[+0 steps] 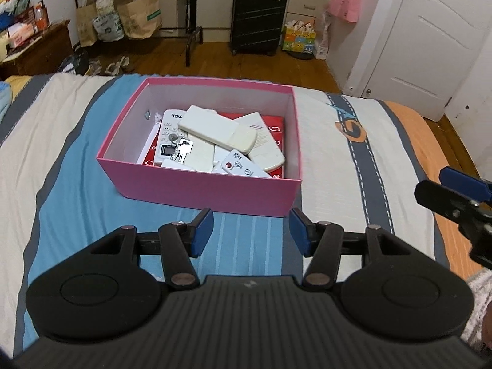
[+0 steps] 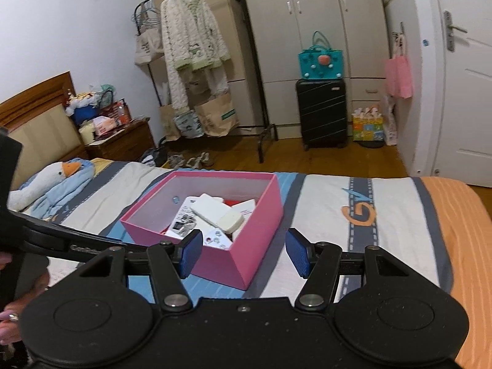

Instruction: Organize rigid objects

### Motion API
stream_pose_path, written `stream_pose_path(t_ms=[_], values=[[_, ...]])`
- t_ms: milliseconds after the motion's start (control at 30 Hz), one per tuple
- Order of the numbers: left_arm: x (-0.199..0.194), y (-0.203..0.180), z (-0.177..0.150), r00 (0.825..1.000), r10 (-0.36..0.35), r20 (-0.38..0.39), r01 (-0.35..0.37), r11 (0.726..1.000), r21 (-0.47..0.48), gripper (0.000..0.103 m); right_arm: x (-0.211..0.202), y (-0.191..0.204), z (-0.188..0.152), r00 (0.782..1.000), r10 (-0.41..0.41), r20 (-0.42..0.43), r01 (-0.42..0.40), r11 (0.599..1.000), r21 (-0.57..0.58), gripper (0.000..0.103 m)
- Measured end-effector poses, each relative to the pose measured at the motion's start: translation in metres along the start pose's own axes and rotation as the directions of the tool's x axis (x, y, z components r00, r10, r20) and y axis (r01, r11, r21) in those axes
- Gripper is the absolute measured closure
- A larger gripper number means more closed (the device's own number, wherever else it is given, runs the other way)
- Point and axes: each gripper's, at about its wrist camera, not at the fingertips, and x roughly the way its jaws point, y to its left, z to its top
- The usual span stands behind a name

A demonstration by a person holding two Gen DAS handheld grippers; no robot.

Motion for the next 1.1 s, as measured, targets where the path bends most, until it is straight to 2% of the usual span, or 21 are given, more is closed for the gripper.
stream_pose_path(t_ms=[200,267,333,467,633,833,1000,1100], values=[[-0.006,-0.002,-0.007,1.0,0.003,0.001,-0.003,1.0,-0.002,0.049,-0.013,0.001,-0.007,0.997,-0.078,0.014,0.078,0.997,0.006,0.036],[-0.007,-0.002,-0.009,1.0,0.012,0.005,-0.012,1.0,-0.001,0.048,-0.016,0.002,-0.009,0.994,-0.107,0.019,0.107,0.994,0.002,0.031],[-0.008,-0.003,-0.011,1.0,0.016,0.008,-0.016,1.0,-0.001,0.047,-0.016,0.002,-0.011,0.991,-0.136,0.02,0.136,0.991,0.002,0.015],[-0.01,-0.003,-0.013,1.0,0.01,0.01,-0.01,1.0,-0.001,0.043,-0.017,0.002,-0.014,0.98,-0.193,0.04,0.192,0.981,0.022,0.004],[-0.01,-0.002,-0.016,1.0,0.019,0.021,-0.019,1.0,-0.007,0.035,-0.017,0.002,-0.014,0.961,-0.275,0.024,0.274,0.961,0.024,0.003],[-0.01,0.001,-0.018,0.999,0.034,0.033,-0.034,0.999,-0.016,0.023,-0.019,-0.001,-0.016,0.952,-0.306,0.009,0.305,0.951,0.043,0.003],[-0.012,0.004,-0.018,0.997,0.052,0.06,-0.05,0.998,-0.032,0.007,-0.02,-0.001,-0.015,0.95,-0.312,-0.004,0.312,0.949,0.052,0.003],[-0.012,0.005,-0.017,0.997,0.058,0.056,-0.056,0.998,-0.041,0.006,-0.02,-0.002,-0.014,0.949,-0.315,-0.018,0.315,0.947,0.062,0.003]])
